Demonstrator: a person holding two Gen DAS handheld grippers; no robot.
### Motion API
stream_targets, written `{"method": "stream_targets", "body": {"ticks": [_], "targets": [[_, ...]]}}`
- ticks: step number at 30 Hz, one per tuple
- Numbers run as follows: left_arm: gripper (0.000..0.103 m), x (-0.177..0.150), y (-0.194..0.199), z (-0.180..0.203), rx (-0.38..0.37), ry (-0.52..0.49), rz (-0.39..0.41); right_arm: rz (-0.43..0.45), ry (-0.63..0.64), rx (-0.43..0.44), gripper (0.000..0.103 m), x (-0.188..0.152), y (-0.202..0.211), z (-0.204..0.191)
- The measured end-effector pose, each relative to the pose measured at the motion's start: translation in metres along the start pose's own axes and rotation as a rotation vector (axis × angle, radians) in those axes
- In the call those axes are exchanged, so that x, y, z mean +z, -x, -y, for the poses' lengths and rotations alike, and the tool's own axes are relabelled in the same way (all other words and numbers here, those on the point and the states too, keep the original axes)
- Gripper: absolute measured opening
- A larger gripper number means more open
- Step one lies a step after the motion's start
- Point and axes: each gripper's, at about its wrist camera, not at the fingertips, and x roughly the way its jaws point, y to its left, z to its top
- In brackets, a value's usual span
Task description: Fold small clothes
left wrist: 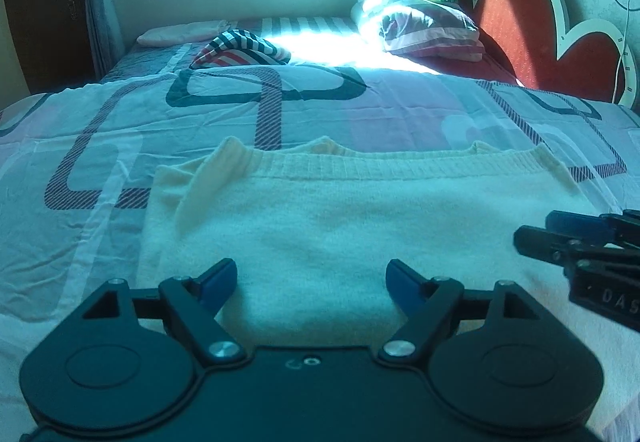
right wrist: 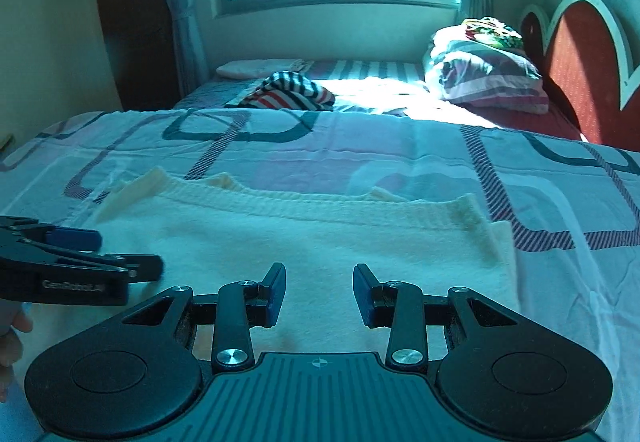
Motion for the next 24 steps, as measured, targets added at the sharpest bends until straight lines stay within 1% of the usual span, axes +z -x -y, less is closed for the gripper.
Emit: {"method": "stream_targets", "body": {"ticks": [2,4,11,13,14,17,21,24], "targets": [[0.081,-0.005,-0.003,0.001,0.012,-0.01,-0.008,-0.029,0.014,-0.013,0.037,-0.006,-0.006,-0.003],[0.083,-0.008,-0.004,-0.003,0.017,-0.004,-0.01,-0.039,0.013,-0.038,0.037,-0.012,-0.007,0.002],[0.083,-0.012,0.004,-0.016,0.039,0.004,-0.012,-0.047,-0.034,-0.145,0.037,-0.029,0.011,0.045],[0.083,-0.012,0.006,-0.017,0.043,0.003,-0.012,-0.051,-0.043,-0.158,0.037,-0.031,0.017,0.052],[0.082,-0.012,0.008,-0.016,0.047,0.005,-0.013,-0.051,-0.05,-0.161,0.037,-0.032,0.019,0.053],[0.081,-0.013,0.017,-0.012,0.055,0.008,-0.009,-0.033,-0.075,-0.14,0.037,-0.032,0.033,0.048],[0.081,-0.018,0.028,-0.002,0.038,-0.014,-0.008,-0.025,-0.066,-0.078,0.037,-0.033,0.045,0.028],[0.082,-0.026,0.032,0.004,0.02,-0.005,-0.027,-0.031,-0.054,-0.027,0.037,-0.035,0.046,0.01]]}}
